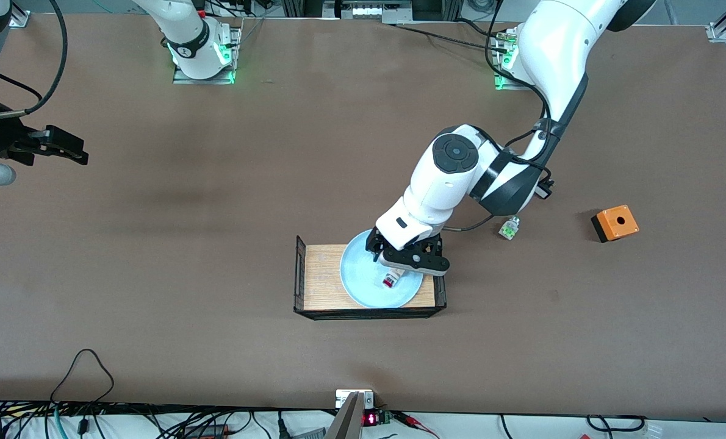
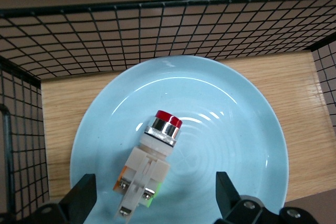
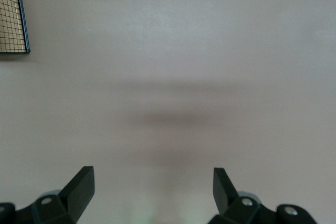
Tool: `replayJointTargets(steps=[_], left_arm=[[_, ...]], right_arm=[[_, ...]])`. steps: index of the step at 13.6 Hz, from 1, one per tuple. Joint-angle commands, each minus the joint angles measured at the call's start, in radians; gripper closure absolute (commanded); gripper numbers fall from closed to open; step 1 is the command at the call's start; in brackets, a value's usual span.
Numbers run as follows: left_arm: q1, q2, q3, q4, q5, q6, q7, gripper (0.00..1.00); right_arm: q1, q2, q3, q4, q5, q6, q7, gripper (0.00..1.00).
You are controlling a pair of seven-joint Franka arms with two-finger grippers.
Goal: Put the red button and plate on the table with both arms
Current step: 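Lower the left gripper and close it on the red button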
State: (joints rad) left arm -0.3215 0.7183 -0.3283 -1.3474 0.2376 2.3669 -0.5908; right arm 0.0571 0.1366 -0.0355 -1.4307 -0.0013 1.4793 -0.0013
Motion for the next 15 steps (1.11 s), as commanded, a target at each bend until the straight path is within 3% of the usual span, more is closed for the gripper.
replayJointTargets(steps=[1, 11, 13, 15], left_arm=[[-0.027, 0.018, 0.015, 0.034, 0.037, -0.002, -0.043, 0.0], [-0.039, 0.02, 0.014, 0.022, 0.103, -0.015, -0.05, 0.0], [-0.039, 0.02, 0.014, 0.02, 0.103, -0.017, -0.053, 0.15], [-0.041, 0.02, 0.014, 0.02, 0.103, -0.017, -0.076, 0.42]], right_arm=[[-0.007, 0.001, 0.005, 0.012, -0.003, -0.002, -0.013, 0.0], [-0.007, 0.001, 0.005, 0.012, -0.003, -0.002, -0.013, 0.0], [-0.007, 0.001, 0.005, 0.012, -0.003, -0.002, -0.013, 0.0], [-0.007, 0.001, 0.005, 0.012, -0.003, -0.002, -0.013, 0.0]])
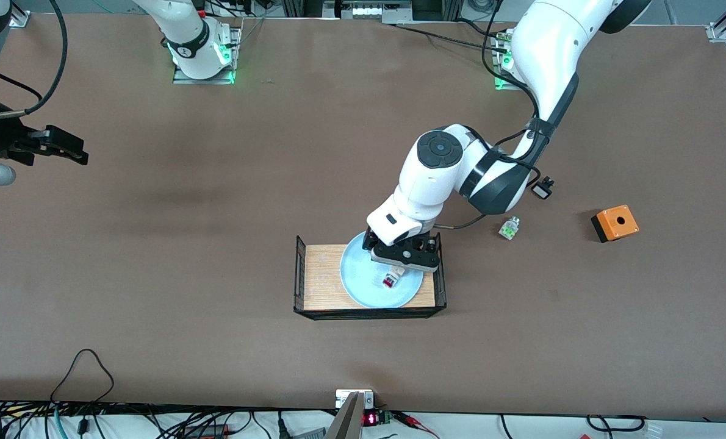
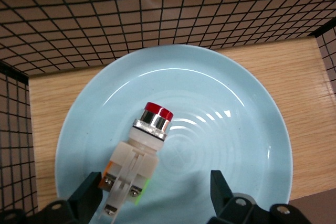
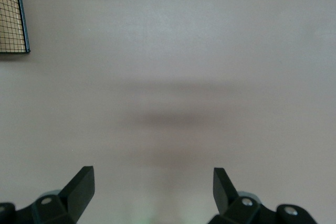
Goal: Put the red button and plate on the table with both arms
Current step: 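Lower the left gripper and close it on the red button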
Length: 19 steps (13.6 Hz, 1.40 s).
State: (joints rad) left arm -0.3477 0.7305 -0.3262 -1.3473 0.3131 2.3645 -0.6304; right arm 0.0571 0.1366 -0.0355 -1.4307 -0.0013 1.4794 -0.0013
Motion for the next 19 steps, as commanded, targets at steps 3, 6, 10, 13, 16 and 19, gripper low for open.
replayJointTargets(steps=[3, 6, 10, 13, 16, 19], left_arm=[[-0.016, 0.007, 0.01, 0.019, 0.027, -0.016, -0.087, 0.7], [-0.024, 0.006, 0.01, 0.019, 0.026, -0.027, -0.138, 1.0], [-0.022, -0.003, 0.01, 0.025, 0.027, -0.068, -0.137, 1.0], [-0.02, -0.029, 0.009, 0.033, 0.027, -0.088, -0.138, 1.0], [-0.02, -0.054, 0.006, 0.037, 0.018, -0.094, -0.14, 1.0], [-0.017, -0.078, 0.004, 0.039, 0.012, -0.097, -0.141, 1.0]], right_arm=[[-0.006, 0.001, 0.005, 0.012, -0.005, -0.002, -0.013, 0.0], [-0.013, 0.009, 0.003, 0.012, -0.005, -0.002, -0.013, 0.0], [-0.026, 0.017, 0.003, 0.012, -0.002, 0.005, -0.013, 0.0], [-0.026, 0.017, 0.003, 0.012, -0.002, 0.007, -0.013, 0.0], [-0.026, 0.017, 0.003, 0.012, -0.003, 0.005, -0.013, 0.0], [-0.026, 0.017, 0.003, 0.012, -0.002, 0.007, -0.013, 0.0]])
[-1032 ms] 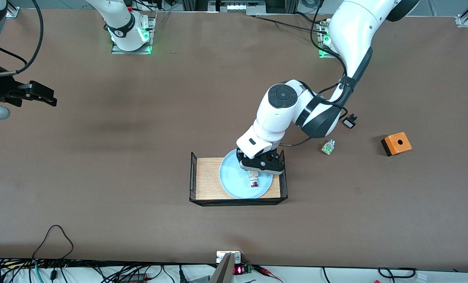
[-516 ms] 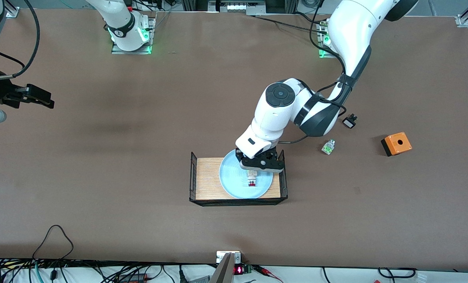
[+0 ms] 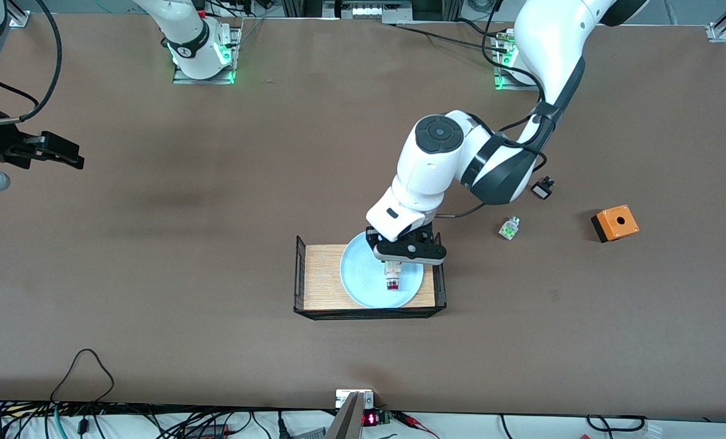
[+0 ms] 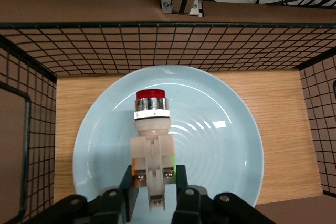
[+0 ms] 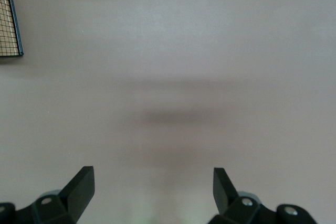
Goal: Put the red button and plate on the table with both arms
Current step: 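Lift the red button off the plate with the left gripper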
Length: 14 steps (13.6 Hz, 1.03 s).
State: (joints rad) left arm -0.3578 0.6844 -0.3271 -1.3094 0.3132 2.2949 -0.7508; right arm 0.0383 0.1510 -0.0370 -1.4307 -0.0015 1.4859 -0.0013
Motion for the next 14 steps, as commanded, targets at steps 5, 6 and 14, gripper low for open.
replayJointTargets(steps=[5, 6, 14], left_arm=[[-0.007, -0.132, 0.0, 0.001, 0.009, -0.158, -0.024, 1.0], [-0.004, -0.149, 0.002, 0.001, 0.009, -0.191, -0.024, 1.0], [0.16, -0.252, 0.0, -0.002, 0.012, -0.457, 0.049, 1.0]], right_arm=[[-0.006, 0.002, 0.006, 0.012, 0.0, 0.001, -0.011, 0.0], [-0.005, 0.002, 0.006, 0.012, 0.002, 0.002, -0.011, 0.0], [0.003, 0.002, 0.015, 0.027, 0.014, 0.011, 0.01, 0.0]])
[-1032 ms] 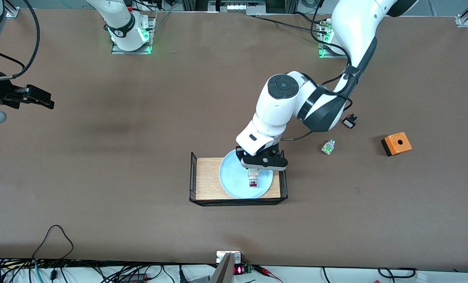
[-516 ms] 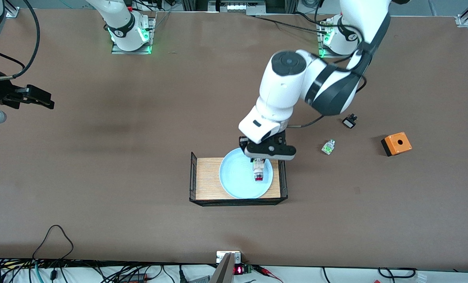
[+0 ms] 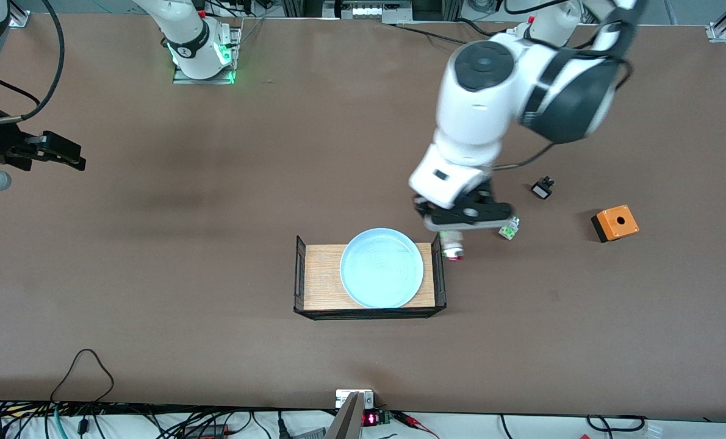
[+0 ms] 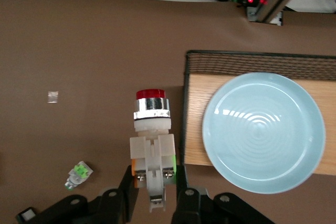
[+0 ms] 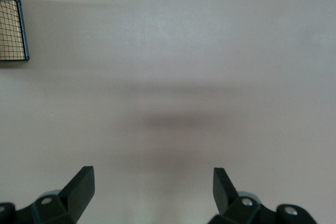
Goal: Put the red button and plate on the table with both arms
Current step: 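Lift the red button off the plate with the left gripper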
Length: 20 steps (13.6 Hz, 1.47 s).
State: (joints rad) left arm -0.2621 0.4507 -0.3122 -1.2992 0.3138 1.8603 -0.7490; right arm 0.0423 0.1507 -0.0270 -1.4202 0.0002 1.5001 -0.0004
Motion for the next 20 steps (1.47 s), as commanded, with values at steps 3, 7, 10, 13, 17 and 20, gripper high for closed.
replayJointTargets(steps=[3, 7, 10, 13, 17, 20], left_arm=[[0.151, -0.018, -0.015, -0.014, 0.011, -0.024, 0.08, 1.0], [0.26, -0.018, -0.013, -0.02, 0.011, -0.024, 0.143, 1.0], [0.342, -0.014, -0.014, -0.026, 0.01, -0.024, 0.163, 1.0], [0.405, -0.007, -0.015, -0.031, 0.004, -0.032, 0.195, 1.0], [0.486, -0.012, -0.013, -0.116, -0.106, -0.03, 0.38, 1.0], [0.54, -0.036, -0.013, -0.211, -0.145, -0.032, 0.586, 1.0]], right_arm=[[-0.009, 0.004, -0.001, 0.017, 0.082, 0.008, 0.011, 0.0], [0.097, 0.006, 0.018, 0.015, 0.081, 0.051, 0.297, 0.0], [0.163, 0.042, 0.018, 0.018, 0.072, 0.086, 0.341, 0.0], [0.226, 0.099, 0.018, 0.017, 0.06, 0.14, 0.558, 0.0], [0.358, 0.148, 0.018, 0.018, -0.078, 0.181, 0.759, 0.0], [0.431, 0.161, 0.016, 0.02, -0.08, 0.238, 0.891, 0.0]])
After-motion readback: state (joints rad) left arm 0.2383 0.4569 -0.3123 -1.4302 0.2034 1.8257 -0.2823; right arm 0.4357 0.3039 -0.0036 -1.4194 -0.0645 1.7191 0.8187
